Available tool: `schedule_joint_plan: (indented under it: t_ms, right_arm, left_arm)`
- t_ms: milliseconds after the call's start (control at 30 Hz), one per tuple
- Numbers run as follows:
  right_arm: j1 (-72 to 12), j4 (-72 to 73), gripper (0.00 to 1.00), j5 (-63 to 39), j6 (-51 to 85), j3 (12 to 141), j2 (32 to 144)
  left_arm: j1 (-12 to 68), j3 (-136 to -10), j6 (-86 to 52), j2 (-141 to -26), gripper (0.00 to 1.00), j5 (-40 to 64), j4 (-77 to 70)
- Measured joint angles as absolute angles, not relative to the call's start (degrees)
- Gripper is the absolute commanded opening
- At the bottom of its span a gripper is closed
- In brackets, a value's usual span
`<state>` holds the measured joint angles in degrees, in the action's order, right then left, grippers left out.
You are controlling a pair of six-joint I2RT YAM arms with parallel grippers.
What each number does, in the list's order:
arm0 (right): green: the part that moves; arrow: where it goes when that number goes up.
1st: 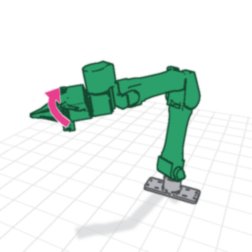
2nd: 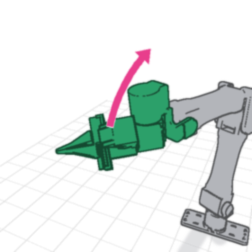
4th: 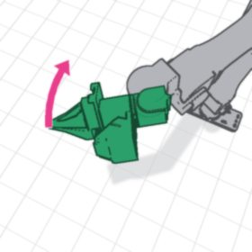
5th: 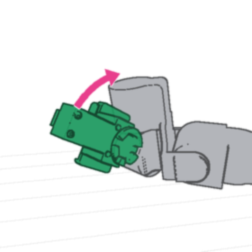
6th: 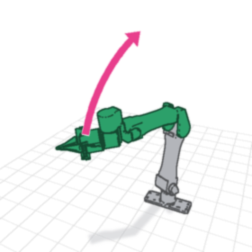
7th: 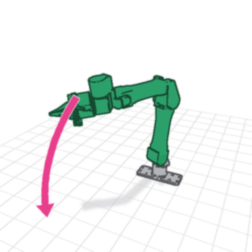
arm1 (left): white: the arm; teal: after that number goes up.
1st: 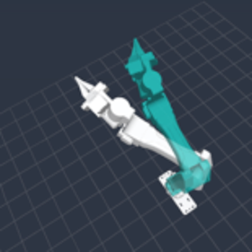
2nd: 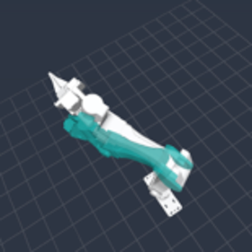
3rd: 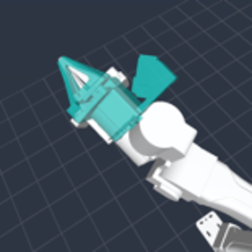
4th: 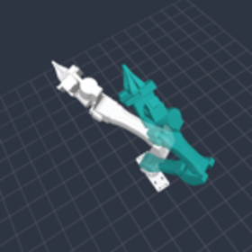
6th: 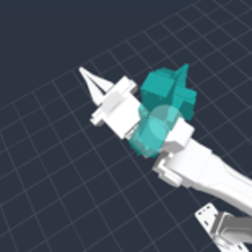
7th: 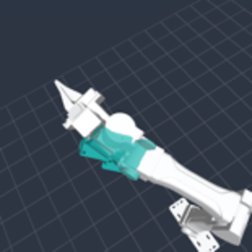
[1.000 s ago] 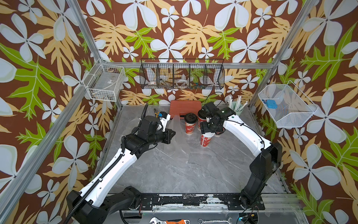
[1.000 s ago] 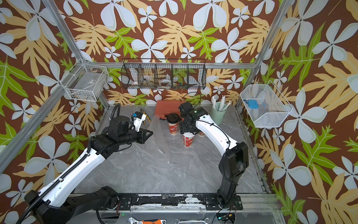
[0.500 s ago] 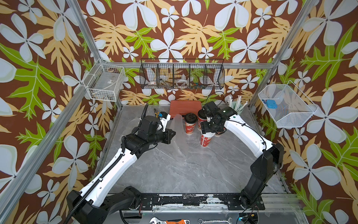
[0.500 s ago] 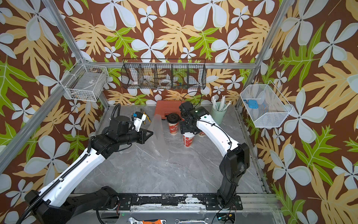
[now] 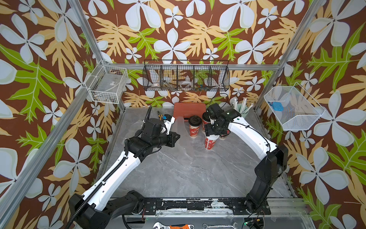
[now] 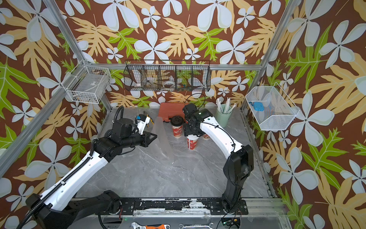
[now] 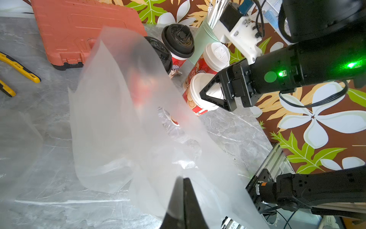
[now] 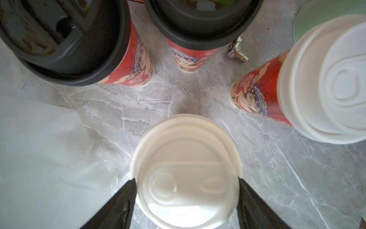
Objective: Pack milk tea into plastic carrier bags
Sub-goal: Pick up the milk tea cup at the center of the board.
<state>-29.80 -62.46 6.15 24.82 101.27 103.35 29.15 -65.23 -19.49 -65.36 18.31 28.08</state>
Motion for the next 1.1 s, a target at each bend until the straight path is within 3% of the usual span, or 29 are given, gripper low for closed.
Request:
schedule_joint_plan:
  t_ms: [333,667,1100]
  right_arm:
    - [-29.85,-59.31,0.77,7.40,24.58,99.61,103.85]
    - [-29.89,-58.96,0.64,7.66,24.67,99.04,103.09]
    - [-29.80,-64.58,0.56,7.20,25.21,107.90,95.50]
  left_arm:
    - [29.15,-65.23,-19.46,-65.06,0.00,18.28,28.12]
    - [29.15,-63.16,-19.84,-63.42,0.00,18.24,27.75]
    - [29.15,-60.12,-20.43,-60.62,0.00,18.55,22.02]
